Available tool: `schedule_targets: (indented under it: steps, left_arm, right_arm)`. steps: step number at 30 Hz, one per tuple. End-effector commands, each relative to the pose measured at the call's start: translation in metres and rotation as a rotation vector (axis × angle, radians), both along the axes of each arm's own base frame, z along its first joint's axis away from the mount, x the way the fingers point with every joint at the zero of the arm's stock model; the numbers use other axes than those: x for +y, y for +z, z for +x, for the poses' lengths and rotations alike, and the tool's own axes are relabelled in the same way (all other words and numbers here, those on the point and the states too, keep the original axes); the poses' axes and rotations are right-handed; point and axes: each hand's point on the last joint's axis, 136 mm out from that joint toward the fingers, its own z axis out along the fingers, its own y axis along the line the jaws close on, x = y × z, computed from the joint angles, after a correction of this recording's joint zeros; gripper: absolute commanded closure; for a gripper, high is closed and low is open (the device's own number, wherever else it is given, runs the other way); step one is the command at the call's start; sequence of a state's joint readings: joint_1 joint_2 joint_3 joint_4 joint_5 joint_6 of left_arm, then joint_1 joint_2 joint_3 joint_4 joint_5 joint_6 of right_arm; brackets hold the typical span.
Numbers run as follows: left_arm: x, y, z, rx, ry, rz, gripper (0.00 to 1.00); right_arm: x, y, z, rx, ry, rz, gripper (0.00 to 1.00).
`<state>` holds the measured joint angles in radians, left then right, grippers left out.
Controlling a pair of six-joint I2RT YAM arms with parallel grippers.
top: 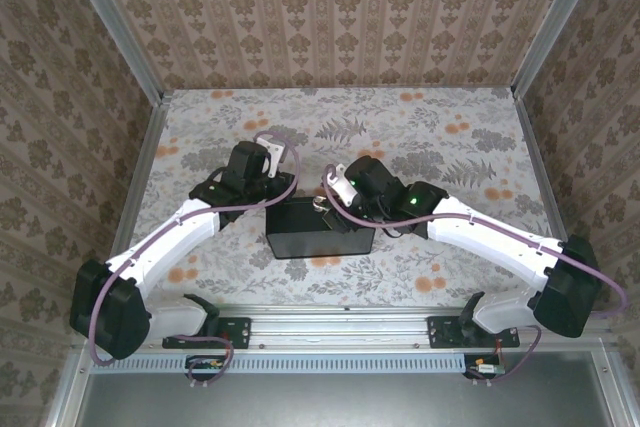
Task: Unlock a padlock with a key
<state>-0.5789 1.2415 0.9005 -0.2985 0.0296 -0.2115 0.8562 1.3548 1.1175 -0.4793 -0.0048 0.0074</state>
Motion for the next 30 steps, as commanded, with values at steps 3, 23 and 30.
schedule_targets:
  steps: [3,23,30]
  left_arm:
    - [0.008,-0.028,-0.009,0.072,0.012,0.046,0.5]
    - [-0.002,-0.012,0.0,0.04,-0.003,-0.004,0.5]
    - [-0.033,0.041,-0.017,-0.1,-0.203,-0.194,0.5]
  right_arm:
    - [-0.019,-0.024,-0.008,-0.008,0.037,-0.146,0.54]
    - [-0.024,0.016,0.001,-0.189,0.182,-0.178,0.41]
    - [-0.02,0.012,0.008,-0.097,0.19,-0.048,0.42]
